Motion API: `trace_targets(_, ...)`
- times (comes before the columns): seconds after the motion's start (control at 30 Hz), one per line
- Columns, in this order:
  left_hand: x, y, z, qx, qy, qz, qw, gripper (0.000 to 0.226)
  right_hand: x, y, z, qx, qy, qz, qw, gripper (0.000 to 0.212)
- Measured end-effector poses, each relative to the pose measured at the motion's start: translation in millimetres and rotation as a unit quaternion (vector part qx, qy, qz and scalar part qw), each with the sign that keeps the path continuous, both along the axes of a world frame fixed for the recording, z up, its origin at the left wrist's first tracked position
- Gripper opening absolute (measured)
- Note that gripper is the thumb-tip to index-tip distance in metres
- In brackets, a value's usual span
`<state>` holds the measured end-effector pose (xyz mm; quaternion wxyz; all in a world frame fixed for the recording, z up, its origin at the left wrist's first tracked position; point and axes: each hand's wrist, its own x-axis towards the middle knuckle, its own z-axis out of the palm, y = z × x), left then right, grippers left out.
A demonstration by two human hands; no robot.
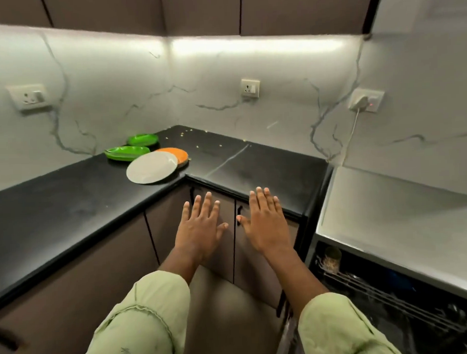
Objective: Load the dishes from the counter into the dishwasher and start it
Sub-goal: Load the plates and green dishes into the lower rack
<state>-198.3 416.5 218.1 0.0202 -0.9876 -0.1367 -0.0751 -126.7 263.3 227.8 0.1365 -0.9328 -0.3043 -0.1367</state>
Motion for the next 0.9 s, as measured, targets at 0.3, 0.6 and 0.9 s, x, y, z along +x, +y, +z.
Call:
trace_targets(0.3, 10, 97, 25, -0.018, -0.008, 0.038, 0.999, 0.068, 24, 98, 26, -0.010, -0.040, 0.031, 0.999, 0.073)
trace_targets(0.6, -1, 192, 11, -0.020, 0.021, 0.082, 0.996, 0.068, 28, 197, 16, -0.045, -0.046, 0.064, 0.996, 0.073)
trace_targets(0.9, 11, 269, -15, -0.042, 0.051, 0.131, 0.989, 0.067, 64, 288, -1, -0.048, -0.050, 0.121, 0.990, 0.073)
